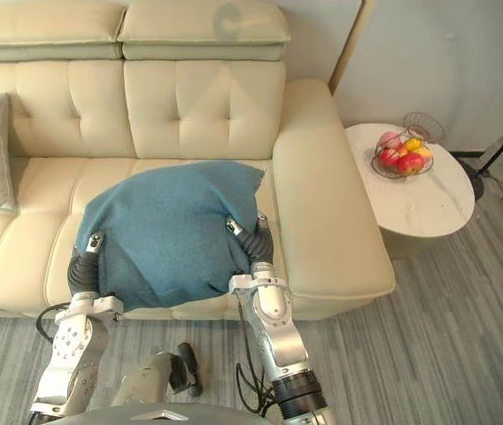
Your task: Pick up cushions and gather them together orderly.
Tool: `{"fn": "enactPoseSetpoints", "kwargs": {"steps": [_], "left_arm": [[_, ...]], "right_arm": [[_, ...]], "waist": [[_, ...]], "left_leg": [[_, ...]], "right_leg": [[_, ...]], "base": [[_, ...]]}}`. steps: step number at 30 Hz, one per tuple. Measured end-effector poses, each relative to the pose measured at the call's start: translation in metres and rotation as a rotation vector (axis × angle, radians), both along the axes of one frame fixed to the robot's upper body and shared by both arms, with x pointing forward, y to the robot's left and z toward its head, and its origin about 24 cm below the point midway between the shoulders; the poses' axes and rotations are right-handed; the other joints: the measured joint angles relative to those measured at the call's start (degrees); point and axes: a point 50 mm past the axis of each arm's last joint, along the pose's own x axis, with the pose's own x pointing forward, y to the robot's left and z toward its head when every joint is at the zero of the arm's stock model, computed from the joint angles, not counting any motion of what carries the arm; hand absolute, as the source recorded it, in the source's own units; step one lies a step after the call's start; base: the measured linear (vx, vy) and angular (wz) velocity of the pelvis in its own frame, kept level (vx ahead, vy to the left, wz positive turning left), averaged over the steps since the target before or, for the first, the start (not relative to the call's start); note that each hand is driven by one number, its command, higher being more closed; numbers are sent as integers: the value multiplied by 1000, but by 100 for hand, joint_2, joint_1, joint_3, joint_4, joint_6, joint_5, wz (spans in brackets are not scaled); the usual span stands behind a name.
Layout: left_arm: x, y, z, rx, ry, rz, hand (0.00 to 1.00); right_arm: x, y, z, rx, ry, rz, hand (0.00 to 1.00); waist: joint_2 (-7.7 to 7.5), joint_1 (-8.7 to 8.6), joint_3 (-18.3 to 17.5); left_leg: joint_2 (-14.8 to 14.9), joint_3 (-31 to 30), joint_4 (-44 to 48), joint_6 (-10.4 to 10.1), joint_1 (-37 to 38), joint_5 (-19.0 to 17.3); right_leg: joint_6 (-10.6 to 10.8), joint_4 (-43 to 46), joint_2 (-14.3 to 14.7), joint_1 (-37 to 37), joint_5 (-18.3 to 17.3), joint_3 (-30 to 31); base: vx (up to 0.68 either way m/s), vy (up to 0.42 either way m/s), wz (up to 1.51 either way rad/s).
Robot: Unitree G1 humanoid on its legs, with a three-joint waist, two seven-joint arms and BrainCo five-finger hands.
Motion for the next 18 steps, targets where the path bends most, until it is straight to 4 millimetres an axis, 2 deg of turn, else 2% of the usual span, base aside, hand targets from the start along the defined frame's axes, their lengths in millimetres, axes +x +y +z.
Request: {"fn": "enactPoseSetpoints", "kwargs": {"steps": [2,3,4,6,8,10,11,13,14,15,16,17,18], "left_arm": [[0,0,0,3,0,-4,100],[2,-1,2,4,-10,-10,100],[3,-2,2,6,-13,-18,100],[4,-7,4,3,-21,-44,100],[5,-12,5,1,-28,-69,100],[5,-21,5,-7,-29,-119,100],[3,-26,3,-15,-20,-146,100],[-2,-29,-1,-37,-2,-153,100],[-6,-30,0,-49,-9,-157,100],[-7,-31,6,-60,-34,-159,100],[-7,-32,8,-64,-45,-159,100],[-6,-33,13,-71,-66,-161,100],[-2,-37,19,-81,-95,-174,100]], "right_arm": [[0,-1,0,-2,-2,-2,100],[0,-2,1,-1,-3,-4,100],[0,-4,0,9,0,-6,100],[-1,-9,2,11,-11,-23,100],[-4,-15,4,21,-20,-42,100],[-11,-26,3,26,-17,-84,100],[-18,-32,1,27,-11,-107,100],[-30,-34,1,32,-9,-117,100],[-38,-35,9,42,-39,-119,100],[-43,-35,19,49,-80,-120,100],[-43,-35,23,52,-98,-119,100],[-44,-35,30,56,-128,-121,100],[-45,-38,35,61,-163,-134,100]], "waist": [[-8,-44,4],[6,-108,5],[61,-218,-26],[97,-277,-25],[114,-270,-30],[113,-284,-29],[116,-291,-19],[145,-212,-2],[165,-79,8],[212,48,-7],[263,59,-32],[200,54,3],[214,31,-6]], "left_leg": [[-160,5,-402,6,249,125],[-280,-5,-690,14,429,206],[-333,-99,-775,-12,477,232],[-399,-308,-811,-73,535,202],[-432,-454,-822,-88,541,268],[-498,-646,-723,-206,567,343],[-508,-609,-333,-226,540,352],[-321,-359,892,-242,330,363],[21,-138,2009,-351,-81,368],[462,-116,2538,-338,-373,23],[626,-154,2579,-367,-469,-92],[880,-243,2369,-485,-574,-212],[1103,-488,1538,-610,-534,-219]], "right_leg": [[-68,-253,390,-120,-82,-128],[-195,-643,674,-224,18,-200],[-360,-883,815,-215,311,-156],[-445,-1104,888,-47,599,-114],[-440,-1145,850,48,571,-285],[-444,-1142,724,245,464,-513],[-432,-1146,636,475,363,-630],[-418,-1260,581,920,275,-628],[-416,-1466,584,1240,204,-576],[-399,-1549,634,1318,181,-551],[-399,-1556,638,1322,181,-523],[-388,-1562,614,1324,188,-455],[-353,-1562,541,1322,208,-353]], "base": [[174,43,10],[241,40,34],[218,20,40],[280,-17,44],[303,-48,42],[263,-59,74],[283,-44,81],[245,11,30],[188,64,-32],[191,76,-41],[178,89,-38],[161,149,-27],[157,181,-24]]}}
